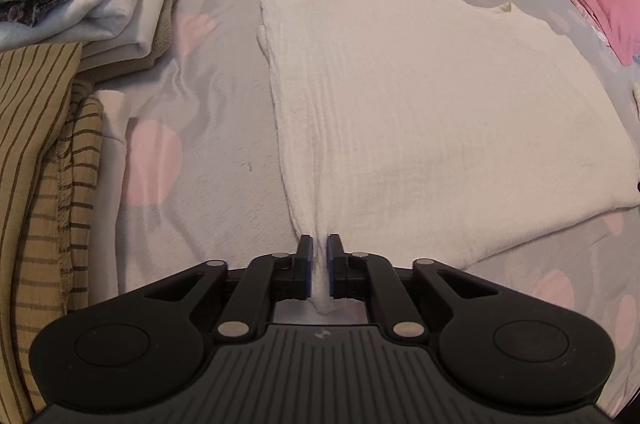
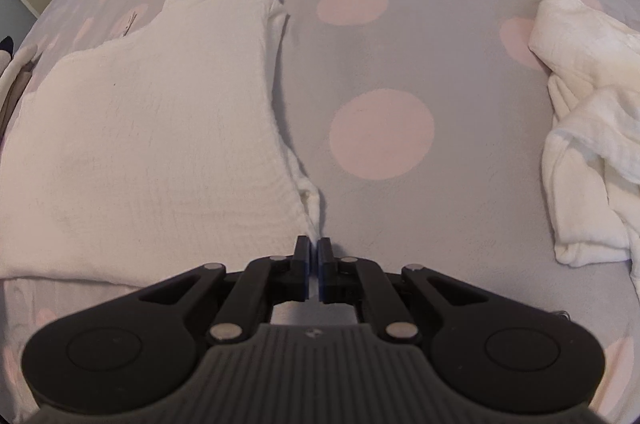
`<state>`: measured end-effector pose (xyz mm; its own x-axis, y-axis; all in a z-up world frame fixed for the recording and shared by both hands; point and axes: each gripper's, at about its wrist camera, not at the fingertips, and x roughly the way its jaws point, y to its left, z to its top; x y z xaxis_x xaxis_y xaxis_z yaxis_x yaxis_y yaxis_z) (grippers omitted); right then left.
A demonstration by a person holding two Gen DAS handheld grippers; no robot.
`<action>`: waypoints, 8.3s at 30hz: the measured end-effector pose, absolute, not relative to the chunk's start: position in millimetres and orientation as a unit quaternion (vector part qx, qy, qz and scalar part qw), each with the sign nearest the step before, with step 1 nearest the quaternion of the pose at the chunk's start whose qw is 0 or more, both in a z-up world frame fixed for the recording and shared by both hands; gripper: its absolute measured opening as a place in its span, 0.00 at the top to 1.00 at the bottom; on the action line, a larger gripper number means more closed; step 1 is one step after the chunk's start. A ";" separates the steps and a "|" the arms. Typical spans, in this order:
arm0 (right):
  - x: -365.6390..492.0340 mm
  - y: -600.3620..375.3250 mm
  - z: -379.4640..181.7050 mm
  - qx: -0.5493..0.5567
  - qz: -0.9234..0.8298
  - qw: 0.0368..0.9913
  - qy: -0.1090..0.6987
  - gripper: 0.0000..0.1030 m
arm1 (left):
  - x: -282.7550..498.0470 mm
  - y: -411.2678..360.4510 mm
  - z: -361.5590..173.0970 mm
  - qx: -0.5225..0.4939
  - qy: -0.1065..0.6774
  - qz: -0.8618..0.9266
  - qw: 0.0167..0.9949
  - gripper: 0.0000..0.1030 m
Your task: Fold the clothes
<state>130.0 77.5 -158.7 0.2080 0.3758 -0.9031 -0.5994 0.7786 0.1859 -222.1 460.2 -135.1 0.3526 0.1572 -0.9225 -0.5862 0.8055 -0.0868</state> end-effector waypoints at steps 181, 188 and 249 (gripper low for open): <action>62.3 47.8 -169.6 -0.053 0.328 0.767 0.549 0.50 | -247.6 370.9 -106.6 -0.080 0.453 0.245 0.853 0.42; 53.2 53.9 -165.6 -0.059 0.366 0.757 0.537 0.89 | -250.4 374.0 -101.8 -0.083 0.442 0.252 0.857 0.43; -168.1 360.6 -92.4 -0.162 0.517 0.635 0.551 0.66 | -323.6 437.5 -42.7 -0.120 0.430 0.345 0.826 0.51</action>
<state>-168.1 360.6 -92.4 -0.1423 0.4781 -0.8667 -0.8347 0.4127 0.3647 -323.6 437.5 -42.7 0.3929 0.4664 -0.7925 -0.6731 0.7331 0.0977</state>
